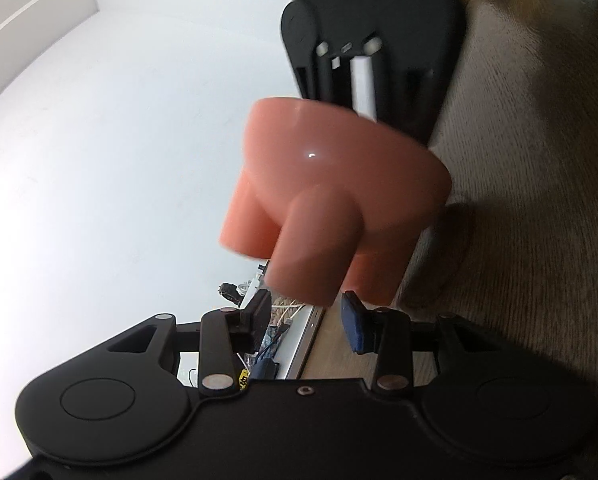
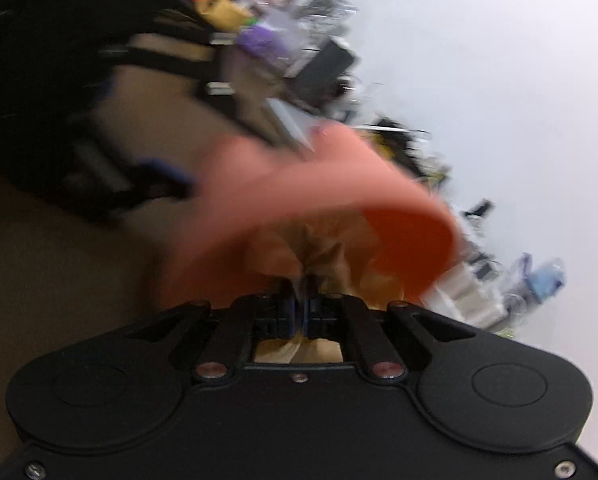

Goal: Clean bowl
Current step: 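Tilt the bowl with the left gripper while the right gripper brings the towel inside, then wipe the towel around the bowl's inside with the right gripper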

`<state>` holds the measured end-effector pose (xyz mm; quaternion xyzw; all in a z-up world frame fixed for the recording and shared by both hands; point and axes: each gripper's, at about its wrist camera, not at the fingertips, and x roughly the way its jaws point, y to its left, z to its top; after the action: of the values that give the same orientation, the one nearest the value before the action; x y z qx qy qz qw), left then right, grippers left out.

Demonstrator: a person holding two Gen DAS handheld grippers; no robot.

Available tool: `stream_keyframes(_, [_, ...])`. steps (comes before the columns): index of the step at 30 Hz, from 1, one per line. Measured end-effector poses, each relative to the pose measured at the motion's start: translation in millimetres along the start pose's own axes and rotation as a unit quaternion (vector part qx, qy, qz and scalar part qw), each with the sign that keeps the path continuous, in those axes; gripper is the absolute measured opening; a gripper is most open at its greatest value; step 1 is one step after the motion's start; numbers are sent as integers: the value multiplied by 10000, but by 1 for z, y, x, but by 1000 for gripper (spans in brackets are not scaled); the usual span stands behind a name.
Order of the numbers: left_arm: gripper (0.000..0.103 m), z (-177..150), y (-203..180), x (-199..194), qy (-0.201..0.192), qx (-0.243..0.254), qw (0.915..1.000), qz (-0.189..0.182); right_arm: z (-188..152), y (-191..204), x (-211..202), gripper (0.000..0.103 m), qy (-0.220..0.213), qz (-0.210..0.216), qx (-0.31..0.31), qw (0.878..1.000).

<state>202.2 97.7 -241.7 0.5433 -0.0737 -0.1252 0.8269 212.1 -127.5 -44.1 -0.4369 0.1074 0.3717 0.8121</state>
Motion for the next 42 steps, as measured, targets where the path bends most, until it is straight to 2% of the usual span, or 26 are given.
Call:
stream_keyframes(5, [39, -21, -7, -4, 0, 7, 10000, 20, 21, 11, -4, 3, -410, 106, -233, 9988])
stream_keyframes(10, [43, -42, -15, -8, -40, 63, 9999, 91, 27, 2, 3, 3, -470, 58, -173, 9987])
stream_keyframes(14, [44, -57, -26, -12, -100, 774, 9970, 1, 39, 3, 12, 3, -516, 147, -409, 9977])
stream_keyframes(17, [45, -74, -27, -12, -60, 1097, 9938, -142, 44, -2, 12, 2, -517, 146, -483, 9974])
stream_keyframes(21, [39, -97, -25, -15, 47, 703, 9969, -357, 48, -2, 16, 2, -547, 189, -444, 9973])
stream_keyframes(24, [38, -118, -17, -19, 24, -48, 9980, -629, 44, 0, 14, 2, -600, 174, -418, 9972])
stream_keyframes(27, [38, -141, -12, -21, 166, -608, 9950, -780, 42, 0, 5, 2, -677, 61, -459, 9966])
stream_keyframes(32, [38, -176, -16, -31, 150, -654, 9942, -842, 37, -6, -4, 2, -776, -437, -867, 9922])
stream_keyframes(35, [38, -196, -18, -38, 143, -675, 9938, -873, 33, -13, 1, 2, -692, -752, -1249, 9869])
stream_keyframes(37, [38, -208, -20, -43, 146, -684, 9937, -880, 26, -17, 5, 2, -537, -708, -1264, 9880])
stream_keyframes(42, [38, -246, -23, -55, 174, -749, 9925, -949, -1, -2, 6, 2, -84, -152, -1335, 9909])
